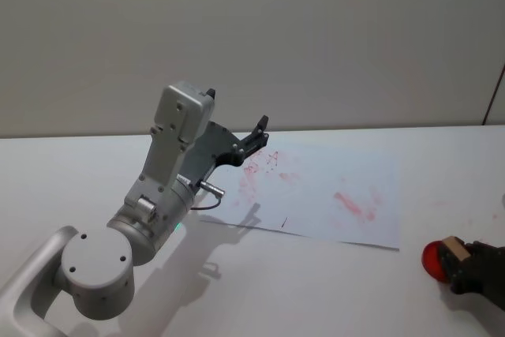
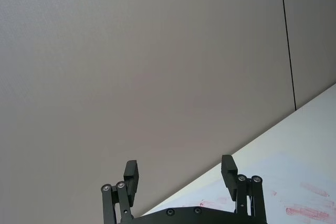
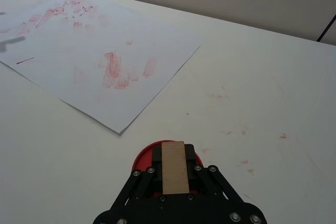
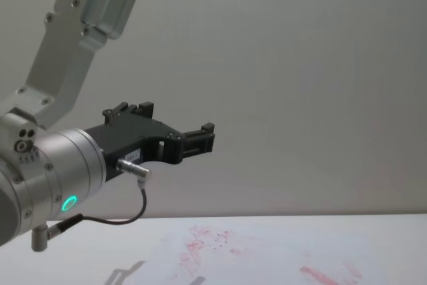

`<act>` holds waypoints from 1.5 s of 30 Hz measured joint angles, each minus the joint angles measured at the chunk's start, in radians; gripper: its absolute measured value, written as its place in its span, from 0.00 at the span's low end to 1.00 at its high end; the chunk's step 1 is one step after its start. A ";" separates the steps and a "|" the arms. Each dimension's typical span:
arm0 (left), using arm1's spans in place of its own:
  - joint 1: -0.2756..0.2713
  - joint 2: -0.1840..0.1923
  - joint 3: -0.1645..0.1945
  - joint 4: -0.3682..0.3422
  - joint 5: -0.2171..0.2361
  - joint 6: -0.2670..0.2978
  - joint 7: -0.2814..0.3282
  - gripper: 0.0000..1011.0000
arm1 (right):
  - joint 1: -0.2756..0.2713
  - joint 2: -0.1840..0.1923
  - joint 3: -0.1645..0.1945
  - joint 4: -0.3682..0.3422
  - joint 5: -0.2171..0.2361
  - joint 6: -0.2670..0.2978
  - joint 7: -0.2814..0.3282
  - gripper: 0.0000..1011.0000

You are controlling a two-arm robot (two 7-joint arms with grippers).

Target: Use the one hand to pick up the stamp and affix it onto the A4 paper.

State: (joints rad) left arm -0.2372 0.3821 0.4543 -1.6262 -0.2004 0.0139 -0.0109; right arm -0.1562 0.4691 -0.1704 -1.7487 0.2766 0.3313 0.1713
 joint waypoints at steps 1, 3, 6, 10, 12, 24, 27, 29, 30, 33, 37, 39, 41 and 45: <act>0.000 0.000 0.000 0.000 0.000 0.000 0.000 0.99 | 0.000 0.000 0.000 0.000 0.000 0.000 0.000 0.22; 0.000 0.000 0.000 0.000 0.000 0.000 0.000 0.99 | 0.001 -0.001 0.000 0.001 -0.001 0.001 0.001 0.22; 0.000 0.000 0.000 0.000 0.000 0.000 0.000 0.99 | 0.002 -0.001 -0.001 0.002 -0.001 0.001 0.001 0.22; 0.000 0.000 0.000 0.000 0.000 0.000 0.000 0.99 | 0.003 -0.001 -0.001 0.002 -0.003 -0.002 0.004 0.22; 0.000 0.000 0.000 0.000 0.000 0.000 0.000 0.99 | 0.007 -0.002 -0.001 0.003 -0.006 -0.008 0.009 0.22; 0.000 0.000 0.000 0.000 0.000 0.000 0.000 0.99 | 0.078 -0.034 -0.015 0.027 -0.035 -0.090 0.079 0.22; 0.000 0.000 0.000 0.000 0.000 0.000 0.000 0.99 | 0.112 -0.054 -0.023 0.048 -0.044 -0.116 0.111 0.22; 0.000 0.000 0.000 0.000 0.000 0.000 0.000 0.99 | 0.130 -0.064 -0.028 0.061 -0.049 -0.128 0.126 0.22; 0.000 0.000 0.000 0.000 0.000 0.000 0.000 0.99 | 0.140 -0.069 -0.030 0.069 -0.052 -0.135 0.137 0.22; 0.000 0.000 0.000 0.000 0.000 0.000 0.000 0.99 | 0.193 -0.101 -0.045 0.119 -0.064 -0.161 0.183 0.22; 0.000 0.000 0.000 0.000 0.000 0.000 0.000 0.99 | 0.247 -0.133 -0.061 0.182 -0.078 -0.179 0.231 0.22; 0.000 0.000 0.000 0.000 0.000 0.000 0.000 0.99 | 0.276 -0.152 -0.071 0.221 -0.085 -0.186 0.257 0.22; 0.000 0.000 0.000 0.000 0.000 0.000 0.000 0.99 | 0.296 -0.166 -0.078 0.251 -0.089 -0.188 0.272 0.22; 0.000 0.000 0.000 0.000 0.000 0.000 0.000 0.99 | 0.340 -0.197 -0.097 0.321 -0.099 -0.193 0.304 0.22</act>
State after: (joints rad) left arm -0.2372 0.3821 0.4542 -1.6262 -0.2004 0.0138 -0.0109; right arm 0.1833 0.2717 -0.2676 -1.4276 0.1778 0.1382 0.4752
